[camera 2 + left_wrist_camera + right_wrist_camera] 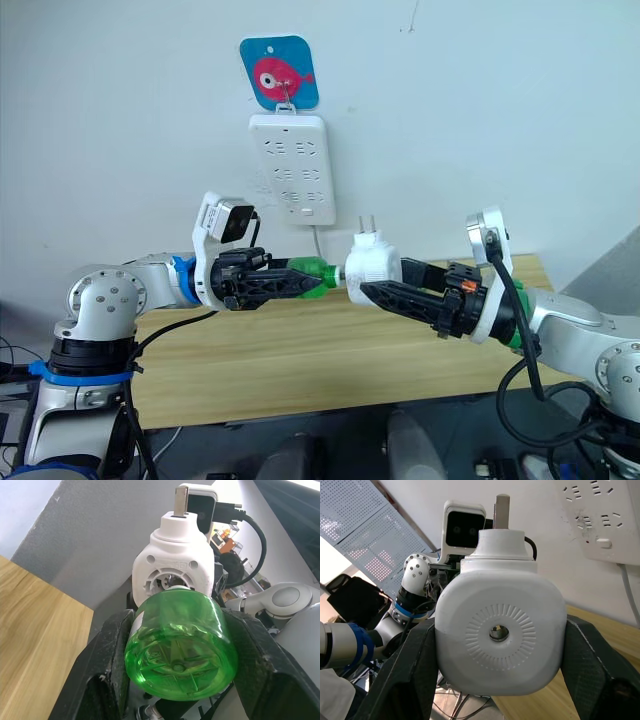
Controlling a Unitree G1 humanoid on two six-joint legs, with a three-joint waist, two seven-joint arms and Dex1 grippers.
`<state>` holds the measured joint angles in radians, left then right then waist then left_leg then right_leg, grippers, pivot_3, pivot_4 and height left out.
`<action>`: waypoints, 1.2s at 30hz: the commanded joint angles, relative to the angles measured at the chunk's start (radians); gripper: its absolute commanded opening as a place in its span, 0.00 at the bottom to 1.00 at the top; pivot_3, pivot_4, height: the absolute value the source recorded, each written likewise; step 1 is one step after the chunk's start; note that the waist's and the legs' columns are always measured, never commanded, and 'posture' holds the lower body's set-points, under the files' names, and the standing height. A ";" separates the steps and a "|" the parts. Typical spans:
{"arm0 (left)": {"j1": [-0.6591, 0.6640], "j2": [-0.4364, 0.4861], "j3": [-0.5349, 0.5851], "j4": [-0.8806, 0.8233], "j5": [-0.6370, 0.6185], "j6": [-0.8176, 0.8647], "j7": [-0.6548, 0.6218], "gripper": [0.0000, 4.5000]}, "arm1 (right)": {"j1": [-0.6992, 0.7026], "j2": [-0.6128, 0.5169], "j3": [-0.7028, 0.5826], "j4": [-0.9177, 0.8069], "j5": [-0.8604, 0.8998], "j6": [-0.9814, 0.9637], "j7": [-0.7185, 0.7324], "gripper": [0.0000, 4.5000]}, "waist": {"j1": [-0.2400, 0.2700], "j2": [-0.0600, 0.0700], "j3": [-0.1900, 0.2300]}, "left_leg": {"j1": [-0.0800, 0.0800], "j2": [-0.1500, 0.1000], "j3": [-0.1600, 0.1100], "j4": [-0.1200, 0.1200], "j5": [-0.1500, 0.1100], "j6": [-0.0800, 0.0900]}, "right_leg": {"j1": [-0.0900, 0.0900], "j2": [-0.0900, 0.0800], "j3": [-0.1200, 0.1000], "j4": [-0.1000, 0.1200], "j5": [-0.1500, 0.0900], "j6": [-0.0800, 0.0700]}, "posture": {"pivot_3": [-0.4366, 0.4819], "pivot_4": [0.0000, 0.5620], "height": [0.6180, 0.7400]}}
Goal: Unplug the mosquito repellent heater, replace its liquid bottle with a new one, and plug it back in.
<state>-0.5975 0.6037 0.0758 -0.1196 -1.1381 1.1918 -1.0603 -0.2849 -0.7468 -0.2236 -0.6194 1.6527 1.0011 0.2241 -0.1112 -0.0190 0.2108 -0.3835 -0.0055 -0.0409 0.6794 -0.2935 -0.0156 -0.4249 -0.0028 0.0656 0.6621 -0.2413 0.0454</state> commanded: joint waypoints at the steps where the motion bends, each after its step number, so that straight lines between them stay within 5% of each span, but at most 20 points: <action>1: -0.012 -0.001 -0.006 -0.045 -0.011 -0.009 -0.018 0.53 | 0.005 -0.020 0.001 -0.031 0.036 -0.040 0.010 0.66 | 0.000 0.000 0.000 | 0.000 0.000 0.000 0.000 0.000 0.000 | 0.000 0.000 0.000 0.000 0.000 0.000 | 0.30 0.28 0.94; 31: 0.025 -0.068 -0.096 -0.113 0.066 -0.100 -0.046 0.53 | -0.034 -0.147 0.170 -0.068 0.140 -0.058 -0.028 0.66 | 0.002 0.000 0.000 | 0.000 0.000 0.000 0.001 0.000 0.000 | 0.000 0.000 0.000 0.000 0.000 -0.001 | 0.29 0.30 0.94; 36: 0.032 -0.086 -0.076 -0.096 0.073 -0.101 -0.029 0.53 | -0.022 -0.191 0.159 -0.056 0.159 -0.064 -0.029 1.00 | 0.003 0.000 0.000 | 0.000 0.000 0.000 0.001 0.000 0.000 | 0.000 0.000 0.000 0.000 0.000 -0.001 | 0.29 0.30 0.94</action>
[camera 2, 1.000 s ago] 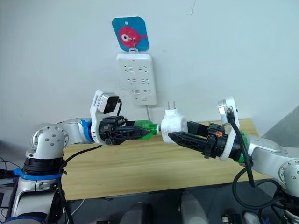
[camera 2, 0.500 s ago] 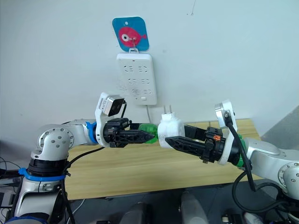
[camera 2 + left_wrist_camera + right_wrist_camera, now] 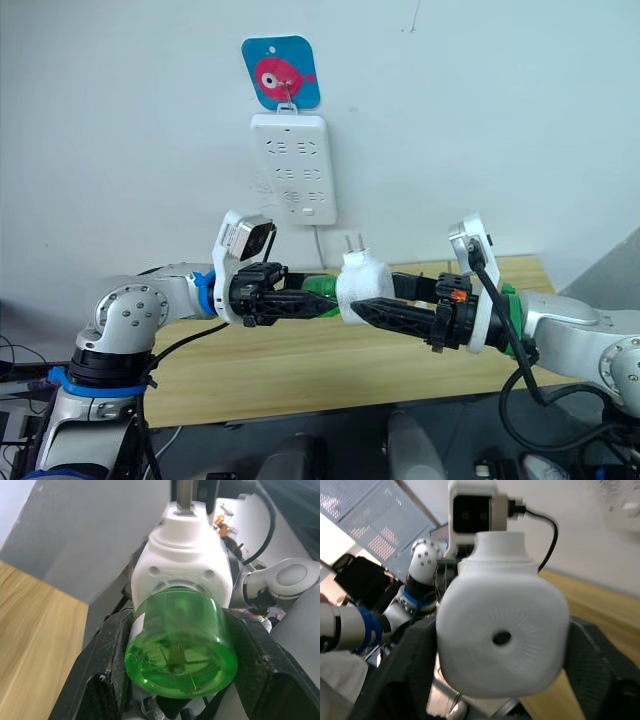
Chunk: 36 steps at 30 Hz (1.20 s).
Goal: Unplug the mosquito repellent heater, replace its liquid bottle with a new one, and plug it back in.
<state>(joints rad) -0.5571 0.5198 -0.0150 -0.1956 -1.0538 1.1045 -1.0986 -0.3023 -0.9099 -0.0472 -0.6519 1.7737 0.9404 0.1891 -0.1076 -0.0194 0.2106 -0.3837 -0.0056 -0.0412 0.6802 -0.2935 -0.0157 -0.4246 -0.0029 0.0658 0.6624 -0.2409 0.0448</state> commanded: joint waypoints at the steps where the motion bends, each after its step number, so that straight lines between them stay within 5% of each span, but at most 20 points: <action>1: -0.009 -0.005 0.020 -0.013 -0.013 -0.012 0.015 0.53 | -0.004 -0.037 -0.020 -0.021 0.039 -0.003 0.006 1.00 | -0.001 0.000 0.000 | 0.000 0.000 0.000 0.000 0.000 0.000 | 0.000 0.000 0.000 0.000 0.000 0.000 | 0.29 0.30 0.94; 8: -0.011 -0.042 0.059 0.024 -0.055 0.013 0.073 0.53 | 0.037 -0.129 -0.037 -0.044 -0.047 0.034 0.073 1.00 | 0.001 0.000 0.000 | 0.000 0.000 0.001 0.000 0.000 0.000 | 0.000 0.000 0.000 0.000 -0.001 0.001 | 0.29 0.30 0.94; 12: -0.026 -0.062 0.082 0.064 -0.063 0.019 0.111 0.53 | 0.179 -0.204 -0.087 -0.128 -0.312 0.016 0.257 0.96 | 0.011 0.000 0.000 | 0.000 0.000 0.000 0.000 0.000 0.000 | 0.000 0.000 -0.001 0.000 -0.001 0.002 | 0.29 0.30 0.94; 18: -0.029 -0.030 0.066 0.070 -0.059 0.041 0.074 0.53 | 0.355 -0.220 -0.212 -0.110 -0.633 -0.120 0.451 0.54 | 0.017 0.000 0.000 | 0.001 0.000 0.002 0.001 0.000 0.000 | 0.000 0.000 -0.001 0.000 -0.002 0.004 | 0.27 0.30 0.94; 25: -0.048 0.029 0.012 0.062 -0.054 0.078 -0.032 0.53 | 0.099 -0.114 -0.112 0.028 -0.746 -0.174 0.463 0.00 | 0.004 -0.001 0.000 | 0.004 0.000 0.004 0.001 0.000 -0.001 | 0.002 0.001 0.002 0.001 -0.001 0.004 | 0.25 0.30 0.94; 36: -0.072 0.011 0.025 0.082 -0.068 0.106 -0.023 0.53 | 0.017 0.030 0.030 0.009 -0.773 -0.132 0.538 0.00 | -0.001 -0.001 0.000 | 0.001 0.000 0.000 0.001 0.000 0.000 | 0.000 -0.001 0.000 0.001 0.002 -0.001 | 0.26 0.30 0.94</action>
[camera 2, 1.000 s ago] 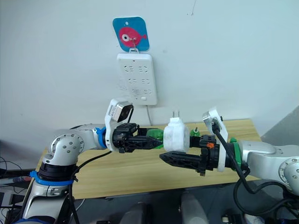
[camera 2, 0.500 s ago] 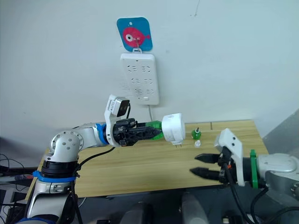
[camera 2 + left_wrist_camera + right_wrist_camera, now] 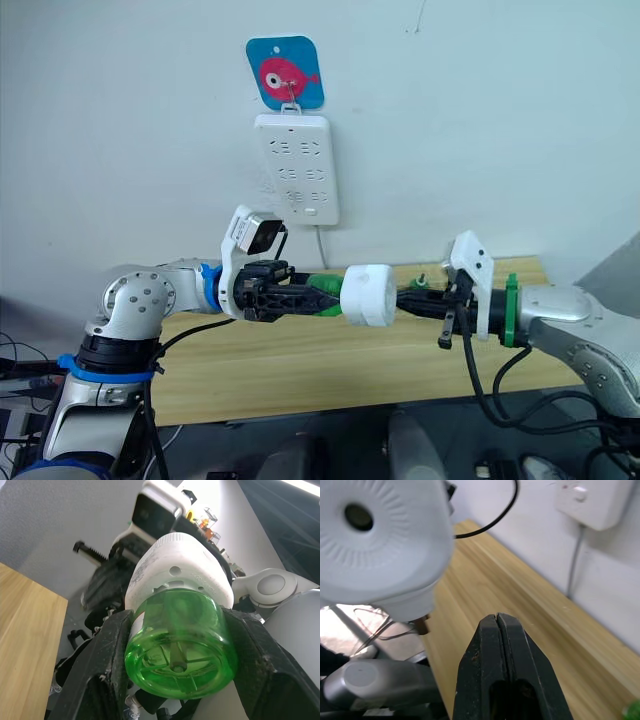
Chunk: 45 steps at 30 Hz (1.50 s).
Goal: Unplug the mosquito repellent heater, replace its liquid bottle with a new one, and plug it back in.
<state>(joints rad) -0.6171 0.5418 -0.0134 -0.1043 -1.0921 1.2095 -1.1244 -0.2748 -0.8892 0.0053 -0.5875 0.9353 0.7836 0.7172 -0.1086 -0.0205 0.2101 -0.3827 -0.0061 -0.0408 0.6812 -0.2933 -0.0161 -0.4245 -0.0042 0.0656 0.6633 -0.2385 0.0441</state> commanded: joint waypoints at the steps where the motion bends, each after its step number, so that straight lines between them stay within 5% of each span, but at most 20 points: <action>1: -0.010 -0.017 0.029 -0.008 -0.029 0.000 0.015 0.53 | -0.004 0.011 -0.036 -0.073 0.102 0.042 0.008 0.00 | 0.000 0.000 0.000 | 0.000 0.000 0.000 0.000 0.000 0.000 | 0.000 0.000 0.000 0.000 0.000 0.000 | 0.26 0.30 0.94; 7: -0.002 -0.045 0.038 0.002 0.014 -0.041 0.059 0.53 | 0.005 -0.008 -0.118 -0.153 0.370 0.119 -0.081 0.00 | 0.000 0.000 0.000 | 0.000 0.000 -0.002 0.000 0.000 0.000 | 0.001 0.000 0.000 0.001 0.000 0.000 | 0.26 0.30 0.94; 16: 0.029 -0.009 -0.049 -0.030 0.149 -0.175 -0.022 0.53 | -0.163 0.013 -0.108 -0.076 0.696 0.087 -0.413 0.00 | -0.005 0.000 0.000 | 0.001 0.000 0.000 0.001 0.000 0.000 | 0.001 0.000 0.000 0.001 0.000 0.000 | 0.25 0.30 0.94; 29: 0.044 0.041 -0.072 -0.082 0.142 -0.175 -0.120 0.53 | -0.253 0.023 -0.010 0.001 0.396 0.147 -0.380 0.00 | -0.006 0.000 0.000 | -0.001 0.000 0.000 0.000 0.000 0.000 | 0.000 0.000 0.000 0.000 0.000 0.000 | 0.27 0.29 0.94; 45: 0.016 0.042 -0.018 -0.043 0.039 -0.047 -0.108 0.52 | -0.165 0.041 -0.040 -0.024 0.338 0.159 -0.287 0.00 | -0.006 0.000 0.000 | 0.000 0.000 0.000 0.000 0.000 0.000 | 0.000 0.000 -0.001 0.001 0.000 0.000 | 0.26 0.28 0.94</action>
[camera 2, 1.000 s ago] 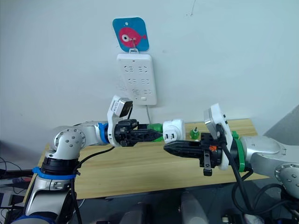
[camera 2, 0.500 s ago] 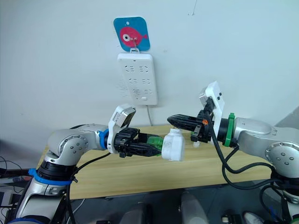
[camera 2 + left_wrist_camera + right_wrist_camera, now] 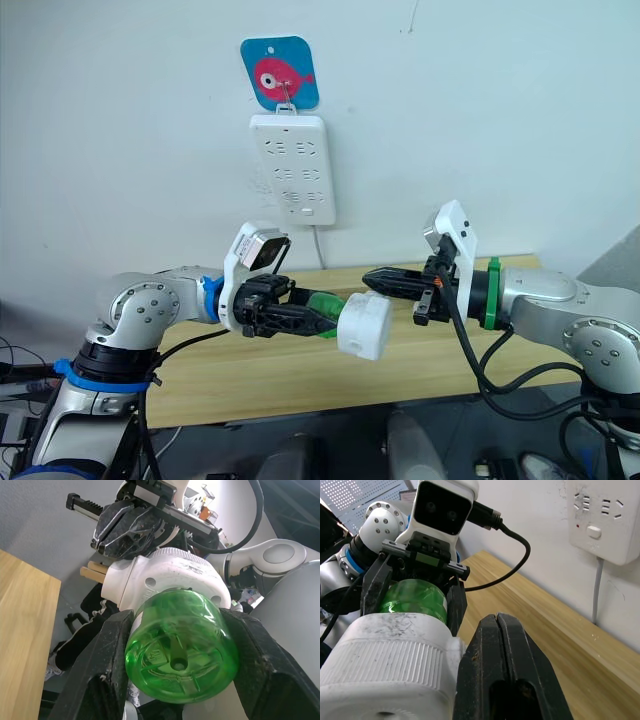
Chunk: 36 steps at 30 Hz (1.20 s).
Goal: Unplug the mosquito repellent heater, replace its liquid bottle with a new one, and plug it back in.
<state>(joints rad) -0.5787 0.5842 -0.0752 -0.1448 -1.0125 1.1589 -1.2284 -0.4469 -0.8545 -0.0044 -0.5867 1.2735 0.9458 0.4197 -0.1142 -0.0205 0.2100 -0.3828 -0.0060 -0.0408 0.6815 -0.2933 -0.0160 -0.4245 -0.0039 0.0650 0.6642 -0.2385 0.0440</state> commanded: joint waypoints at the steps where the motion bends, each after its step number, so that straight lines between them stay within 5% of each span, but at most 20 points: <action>1: -0.021 0.000 0.044 -0.001 -0.041 0.006 -0.005 0.52 | 0.007 0.014 -0.035 -0.020 -0.006 -0.008 0.000 0.00 | 0.000 0.000 0.000 | 0.000 0.000 0.000 0.000 0.000 0.000 | 0.000 0.000 0.000 0.000 0.000 0.000 | 0.26 0.28 0.94; 8: 0.014 -0.013 0.032 -0.016 0.038 -0.093 0.025 0.52 | 0.018 0.011 -0.155 0.041 0.029 0.002 -0.046 0.00 | 0.001 0.000 0.000 | 0.000 0.000 0.000 0.000 0.000 0.000 | 0.000 0.000 0.000 0.000 0.000 0.000 | 0.27 0.29 0.94; 10: 0.033 -0.028 0.027 -0.024 0.079 -0.159 0.046 0.52 | 0.053 -0.015 -0.213 0.054 0.058 0.019 -0.050 0.08 | 0.003 0.000 0.000 | 0.000 0.000 0.000 0.000 0.000 0.000 | 0.000 -0.001 0.001 0.000 0.000 0.000 | 0.26 0.29 0.94; 17: 0.118 -0.094 -0.052 -0.017 0.376 -0.630 0.014 0.52 | 0.285 -0.154 -0.414 0.086 0.366 0.133 -0.054 0.61 | 0.009 0.000 0.000 | -0.001 -0.001 -0.001 -0.001 0.000 0.000 | 0.001 -0.001 0.002 -0.001 0.000 0.000 | 0.24 0.30 0.94; 22: 0.144 -0.131 -0.091 0.026 0.491 -0.889 -0.051 0.52 | 0.404 -0.235 -0.401 0.077 0.607 0.131 -0.126 1.00 | 0.003 0.000 0.000 | 0.001 0.000 0.004 0.000 0.000 0.000 | 0.002 0.000 0.004 -0.001 0.000 0.000 | 0.23 0.30 0.94; 36: 0.158 -0.171 -0.114 0.001 0.500 -1.024 -0.112 0.52 | 0.376 -0.159 -0.164 0.081 0.699 0.034 -0.165 1.00 | -0.002 -0.001 -0.001 | 0.002 0.001 0.013 0.000 0.000 0.001 | 0.003 0.002 0.007 -0.002 -0.001 0.007 | 0.25 0.29 0.94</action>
<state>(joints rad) -0.4227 0.4141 -0.1802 -0.0896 -0.4899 0.1322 -1.3284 -0.0529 -1.0221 -0.1645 -0.5006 1.9459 1.0045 0.2259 -0.1160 -0.0214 0.2094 -0.3806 -0.0051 -0.0276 0.6818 -0.2933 -0.0155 -0.4218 -0.0015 0.0715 0.6624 -0.2395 0.0511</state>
